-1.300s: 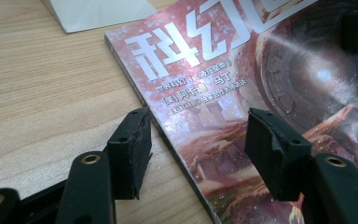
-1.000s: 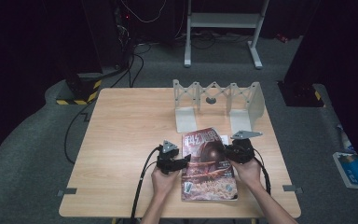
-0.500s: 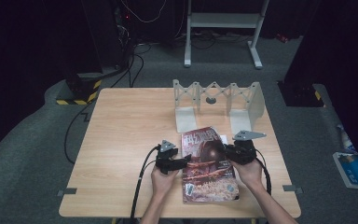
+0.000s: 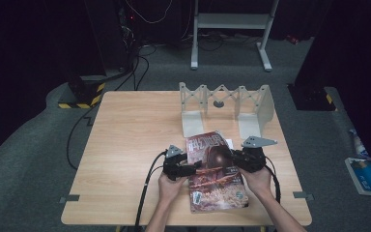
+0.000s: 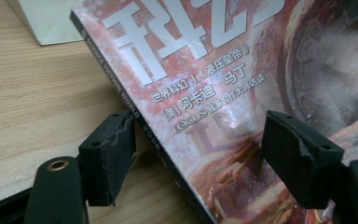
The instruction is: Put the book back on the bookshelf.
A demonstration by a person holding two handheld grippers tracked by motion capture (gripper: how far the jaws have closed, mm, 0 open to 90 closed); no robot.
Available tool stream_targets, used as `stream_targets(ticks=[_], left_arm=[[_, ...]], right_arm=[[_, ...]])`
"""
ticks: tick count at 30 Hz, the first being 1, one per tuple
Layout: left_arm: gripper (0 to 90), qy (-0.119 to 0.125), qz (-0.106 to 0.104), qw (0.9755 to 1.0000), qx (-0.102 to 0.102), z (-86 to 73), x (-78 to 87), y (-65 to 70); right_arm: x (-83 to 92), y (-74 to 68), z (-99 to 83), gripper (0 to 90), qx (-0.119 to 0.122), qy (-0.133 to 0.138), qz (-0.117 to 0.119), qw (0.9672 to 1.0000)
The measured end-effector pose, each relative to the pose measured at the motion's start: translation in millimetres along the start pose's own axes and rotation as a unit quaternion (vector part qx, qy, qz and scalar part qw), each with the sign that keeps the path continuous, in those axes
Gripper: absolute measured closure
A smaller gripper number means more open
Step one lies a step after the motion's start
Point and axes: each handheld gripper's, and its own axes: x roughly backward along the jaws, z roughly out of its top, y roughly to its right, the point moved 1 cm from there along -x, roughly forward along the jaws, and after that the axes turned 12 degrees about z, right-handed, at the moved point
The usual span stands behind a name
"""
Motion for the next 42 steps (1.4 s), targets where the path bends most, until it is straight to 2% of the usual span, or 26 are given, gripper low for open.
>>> stream_targets(ticks=[5, 10, 15, 17, 18, 19, 22, 27, 30, 31, 35, 36, 39, 41, 42], left_arm=[[26.4, -0.006, 0.001, 1.0000, 0.003, 0.1, 0.6, -0.3], [29.0, -0.013, 0.010, 0.9998, -0.007, 0.5, 2.8, -0.7], [37.5, -0.013, 0.020, 0.9997, -0.009, 0.6, 4.1, -0.8], [40.7, -0.011, 0.025, 0.9995, -0.017, 0.6, 4.6, -1.0], [46.4, -0.011, 0.014, 0.9997, -0.015, 0.1, 4.7, -0.1], [49.4, -0.011, 0.014, 0.9997, -0.015, 0.1, 4.7, -0.1], [53.7, -0.010, 0.009, 0.9998, -0.017, -0.6, 4.7, 0.1], [57.7, -0.015, 0.011, 0.9997, -0.015, -1.0, 4.1, -0.1], [60.0, -0.018, 0.005, 0.9998, -0.010, -1.6, 3.5, -0.3], [60.6, -0.019, 0.003, 0.9998, -0.009, -1.8, 3.2, 0.0], [61.8, -0.018, 0.000, 0.9998, -0.009, -1.9, 2.7, 0.2], [61.9, -0.020, 0.001, 0.9998, -0.008, -2.0, 2.6, 0.3], [62.0, -0.021, 0.002, 0.9998, -0.007, -2.0, 2.6, 0.3], [62.0, -0.021, 0.002, 0.9997, -0.008, -2.0, 2.6, 0.2], [62.1, -0.020, 0.003, 0.9998, -0.006, -2.0, 2.7, -0.1]], right_arm=[[-1.7, -0.6, 0.0, 84.2, -0.001, 0.001, 0.004, 1.0000], [-3.8, 1.0, -1.1, 84.1, -0.004, -0.001, 0.005, 1.0000], [-6.9, 4.2, -3.1, 83.9, -0.008, -0.007, 0.002, 0.9999], [-9.1, 6.8, -5.5, 83.8, -0.014, -0.014, -0.002, 0.9998], [-11.3, 10.1, -9.1, 83.7, -0.025, -0.019, -0.005, 0.9995], [-11.3, 10.1, -9.1, 83.7, -0.025, -0.019, -0.005, 0.9995], [-15.7, 18.6, -17.1, 83.6, -0.044, -0.017, -0.004, 0.9989], [-20.1, 23.3, -20.6, 82.0, -0.052, -0.023, -0.007, 0.9983], [-20.4, 25.2, -21.7, 80.1, -0.058, -0.029, -0.010, 0.9978], [-20.2, 27.9, -23.1, 76.9, -0.064, -0.040, -0.015, 0.9970], [-20.2, 33.1, -24.9, 71.3, -0.075, -0.053, -0.021, 0.9955], [-20.8, 35.9, -26.2, 66.9, -0.081, -0.064, -0.031, 0.9942], [-21.3, 39.4, -27.8, 63.9, -0.082, -0.073, -0.039, 0.9932], [-20.1, 42.6, -30.7, 59.1, -0.088, -0.085, -0.058, 0.9908], [-18.0, 44.1, -31.7, 61.4, -0.091, -0.087, -0.068, 0.9897]])
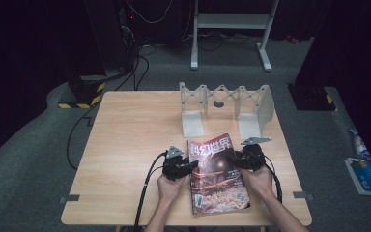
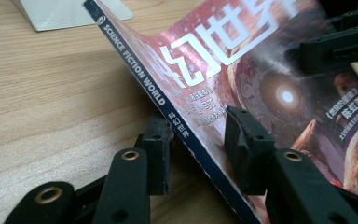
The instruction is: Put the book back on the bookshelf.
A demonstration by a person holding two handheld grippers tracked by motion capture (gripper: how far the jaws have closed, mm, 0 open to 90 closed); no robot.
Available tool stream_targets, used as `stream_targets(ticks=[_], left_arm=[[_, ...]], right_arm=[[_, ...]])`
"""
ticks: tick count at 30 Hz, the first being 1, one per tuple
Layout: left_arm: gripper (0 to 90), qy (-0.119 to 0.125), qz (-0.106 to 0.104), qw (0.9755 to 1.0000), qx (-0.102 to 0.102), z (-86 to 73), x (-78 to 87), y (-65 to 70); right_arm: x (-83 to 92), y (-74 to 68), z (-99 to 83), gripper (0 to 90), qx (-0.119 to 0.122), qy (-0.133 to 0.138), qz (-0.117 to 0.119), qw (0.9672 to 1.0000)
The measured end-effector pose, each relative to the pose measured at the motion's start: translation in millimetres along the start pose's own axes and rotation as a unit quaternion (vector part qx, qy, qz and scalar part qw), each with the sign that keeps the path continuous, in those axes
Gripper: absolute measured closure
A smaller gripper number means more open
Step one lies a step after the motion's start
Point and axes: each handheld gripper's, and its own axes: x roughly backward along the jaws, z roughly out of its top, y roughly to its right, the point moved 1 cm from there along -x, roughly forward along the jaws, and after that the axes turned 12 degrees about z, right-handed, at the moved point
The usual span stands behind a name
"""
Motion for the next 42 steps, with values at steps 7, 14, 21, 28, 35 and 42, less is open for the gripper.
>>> stream_targets(ticks=[7, 14, 21, 28, 35, 42], left_arm=[[62.1, 0.001, 0.000, 1.0000, 0.001, 0.1, -0.1, -0.1], [61.9, 0.000, 0.002, 1.0000, -0.001, 0.0, -0.5, -0.4], [60.4, -0.001, -0.001, 1.0000, 0.005, 0.1, -0.7, -0.7], [51.3, 0.001, -0.010, 0.9999, 0.012, 0.9, -0.3, -2.6], [42.9, 0.001, -0.005, 0.9999, 0.014, 1.7, 0.1, -3.9], [42.1, -0.003, -0.007, 0.9999, 0.013, 4.3, -1.7, -5.4]], right_arm=[[16.4, 17.4, -7.3, 67.2, -0.022, 0.011, -0.025, 0.9994], [7.1, 26.4, -12.9, 81.1, -0.016, -0.019, -0.060, 0.9979], [-7.1, 23.9, -12.8, 81.1, -0.006, -0.026, -0.057, 0.9980], [-10.7, 21.0, -11.5, 83.1, 0.028, -0.034, -0.046, 0.9980], [-15.6, 14.5, -10.8, 85.2, 0.059, -0.040, -0.038, 0.9968], [-18.8, 12.5, -10.0, 86.1, 0.074, -0.039, -0.032, 0.9960]])
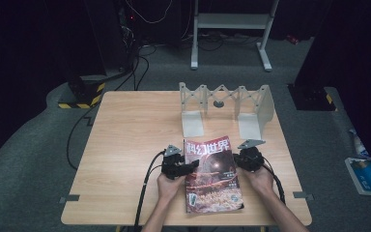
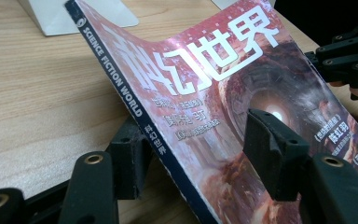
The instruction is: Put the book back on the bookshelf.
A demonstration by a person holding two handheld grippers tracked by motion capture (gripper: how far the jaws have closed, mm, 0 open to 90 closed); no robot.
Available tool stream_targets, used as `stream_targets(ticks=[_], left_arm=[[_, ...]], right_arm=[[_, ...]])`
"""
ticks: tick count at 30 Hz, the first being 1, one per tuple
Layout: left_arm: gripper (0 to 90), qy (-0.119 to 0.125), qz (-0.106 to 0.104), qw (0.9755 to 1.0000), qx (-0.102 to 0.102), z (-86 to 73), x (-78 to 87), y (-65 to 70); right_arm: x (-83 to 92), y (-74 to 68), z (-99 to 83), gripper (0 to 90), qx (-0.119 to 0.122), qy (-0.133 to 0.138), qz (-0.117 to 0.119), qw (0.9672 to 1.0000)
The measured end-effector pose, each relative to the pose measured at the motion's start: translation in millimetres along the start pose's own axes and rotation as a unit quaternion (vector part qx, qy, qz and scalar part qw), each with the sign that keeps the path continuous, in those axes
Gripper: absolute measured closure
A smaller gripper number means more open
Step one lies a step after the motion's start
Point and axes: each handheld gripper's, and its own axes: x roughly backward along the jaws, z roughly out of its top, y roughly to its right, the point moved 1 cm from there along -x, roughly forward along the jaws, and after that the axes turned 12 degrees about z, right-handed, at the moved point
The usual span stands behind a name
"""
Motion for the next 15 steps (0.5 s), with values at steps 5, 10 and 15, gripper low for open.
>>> stream_targets(ticks=[5, 10, 15], left_arm=[[40.8, -0.020, 0.001, 0.9998, -0.008, 4.7, -6.3, -0.1], [40.1, -0.021, -0.006, 0.9997, 0.011, 5.6, -8.5, -3.5], [33.9, -0.050, 0.007, 0.9987, -0.003, 16.9, -14.1, -1.2]], right_arm=[[-0.6, -1.2, 0.0, 87.5, 0.010, -0.001, 0.001, 1.0000], [-1.0, -1.4, -1.4, 89.1, 0.012, 0.004, 0.004, 0.9999], [-1.3, 0.6, -1.6, 89.5, 0.012, 0.008, 0.015, 0.9998]])
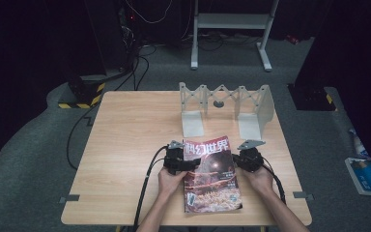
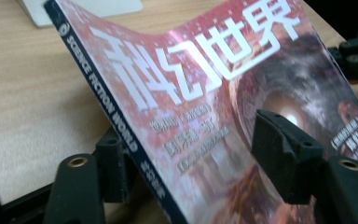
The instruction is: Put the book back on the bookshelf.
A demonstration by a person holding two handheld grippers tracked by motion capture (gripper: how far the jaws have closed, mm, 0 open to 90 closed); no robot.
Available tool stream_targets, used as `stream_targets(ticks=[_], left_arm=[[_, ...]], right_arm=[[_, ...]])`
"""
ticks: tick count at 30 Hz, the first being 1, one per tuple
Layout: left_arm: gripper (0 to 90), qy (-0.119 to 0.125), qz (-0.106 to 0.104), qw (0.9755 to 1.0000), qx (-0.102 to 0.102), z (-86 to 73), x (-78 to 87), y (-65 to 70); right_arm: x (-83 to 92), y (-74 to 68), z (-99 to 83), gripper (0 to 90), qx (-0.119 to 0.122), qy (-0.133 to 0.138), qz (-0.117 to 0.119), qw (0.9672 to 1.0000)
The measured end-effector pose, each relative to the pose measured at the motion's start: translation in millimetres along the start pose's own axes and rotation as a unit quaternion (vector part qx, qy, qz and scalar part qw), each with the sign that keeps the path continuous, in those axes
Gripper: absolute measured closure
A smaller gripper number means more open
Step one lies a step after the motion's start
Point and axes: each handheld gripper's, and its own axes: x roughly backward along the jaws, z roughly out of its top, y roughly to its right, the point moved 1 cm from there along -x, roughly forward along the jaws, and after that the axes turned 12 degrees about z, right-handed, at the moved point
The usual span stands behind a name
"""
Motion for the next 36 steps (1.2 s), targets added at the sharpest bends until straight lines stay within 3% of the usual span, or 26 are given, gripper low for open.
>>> stream_targets(ticks=[4, 7, 21, 23, 32, 36], left_arm=[[31.7, -0.012, 0.004, 0.9999, -0.008, 6.2, -2.4, 0.6], [30.2, -0.007, -0.011, 0.9998, 0.018, 7.1, -5.9, -3.9], [30.5, 0.000, -0.019, 0.9997, 0.018, 6.8, -10.8, -4.4], [33.6, 0.000, -0.007, 1.0000, 0.005, 6.7, -10.3, -3.9], [39.8, -0.004, -0.007, 1.0000, -0.004, 6.8, -9.5, -4.2], [39.5, -0.025, -0.012, 0.9995, -0.016, 11.6, -10.9, -0.4]], right_arm=[[0.0, -0.2, 0.0, 89.6, 0.002, -0.001, 0.000, 1.0000], [-0.1, 0.5, -0.4, 89.6, 0.004, 0.001, 0.004, 1.0000], [-4.3, -0.5, 2.7, 89.7, 0.011, 0.003, 0.019, 0.9997], [-5.4, -1.1, 3.7, 89.7, 0.012, 0.002, 0.022, 0.9997], [-7.3, -0.1, 6.9, 89.7, 0.007, -0.002, 0.037, 0.9993], [-11.3, -2.8, 10.6, 89.7, 0.006, -0.003, 0.045, 0.9990]])
